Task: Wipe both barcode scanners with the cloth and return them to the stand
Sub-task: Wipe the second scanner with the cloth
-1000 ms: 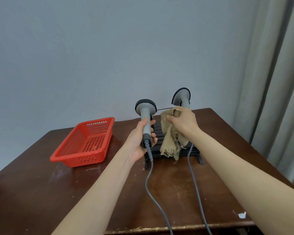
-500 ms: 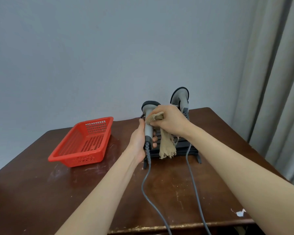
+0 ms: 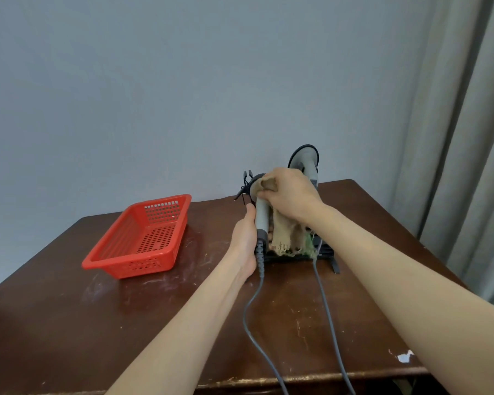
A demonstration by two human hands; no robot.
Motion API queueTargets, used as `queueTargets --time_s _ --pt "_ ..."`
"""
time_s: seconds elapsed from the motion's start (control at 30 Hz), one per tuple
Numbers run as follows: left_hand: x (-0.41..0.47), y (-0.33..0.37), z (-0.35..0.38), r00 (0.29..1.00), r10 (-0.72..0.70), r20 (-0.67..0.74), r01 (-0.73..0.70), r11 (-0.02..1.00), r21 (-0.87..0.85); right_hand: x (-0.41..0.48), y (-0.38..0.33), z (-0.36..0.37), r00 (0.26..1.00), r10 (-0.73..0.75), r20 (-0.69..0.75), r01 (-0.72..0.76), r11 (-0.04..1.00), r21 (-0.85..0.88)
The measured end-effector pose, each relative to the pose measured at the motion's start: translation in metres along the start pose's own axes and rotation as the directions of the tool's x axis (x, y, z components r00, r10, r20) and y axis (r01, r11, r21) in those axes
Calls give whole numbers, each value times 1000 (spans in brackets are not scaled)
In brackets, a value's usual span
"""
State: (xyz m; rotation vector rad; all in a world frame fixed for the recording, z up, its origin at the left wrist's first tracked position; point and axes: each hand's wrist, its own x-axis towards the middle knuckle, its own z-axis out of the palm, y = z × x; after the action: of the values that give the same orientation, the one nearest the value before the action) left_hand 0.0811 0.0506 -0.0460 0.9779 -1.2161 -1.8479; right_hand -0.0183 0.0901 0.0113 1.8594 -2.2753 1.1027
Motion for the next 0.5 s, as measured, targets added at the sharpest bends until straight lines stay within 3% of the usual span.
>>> queueTargets --time_s 0.1,0.23,0.27,0.33,0.4,0.5 --pt "0 2 3 999 -19 44 22 996 -84 -2 -1 6 997 -32 -68 31 999 -13" --pt "9 6 -11 998 -32 54 46 960 -276 -16 5 12 952 -127 278 29 943 330" --pt "11 7 -15 997 -39 65 57 952 -301 -16 11 11 925 -147 350 19 939 345" --pt "11 11 -19 992 -59 109 92 940 -330 -9 22 9 913 -114 391 45 982 183" --pt "7 14 -20 987 -83 137 125 933 -338 -2 27 7 972 -55 230 53 999 12" --pt "2 16 -20 984 -104 144 145 937 -317 6 20 8 998 34 -51 -23 980 200"
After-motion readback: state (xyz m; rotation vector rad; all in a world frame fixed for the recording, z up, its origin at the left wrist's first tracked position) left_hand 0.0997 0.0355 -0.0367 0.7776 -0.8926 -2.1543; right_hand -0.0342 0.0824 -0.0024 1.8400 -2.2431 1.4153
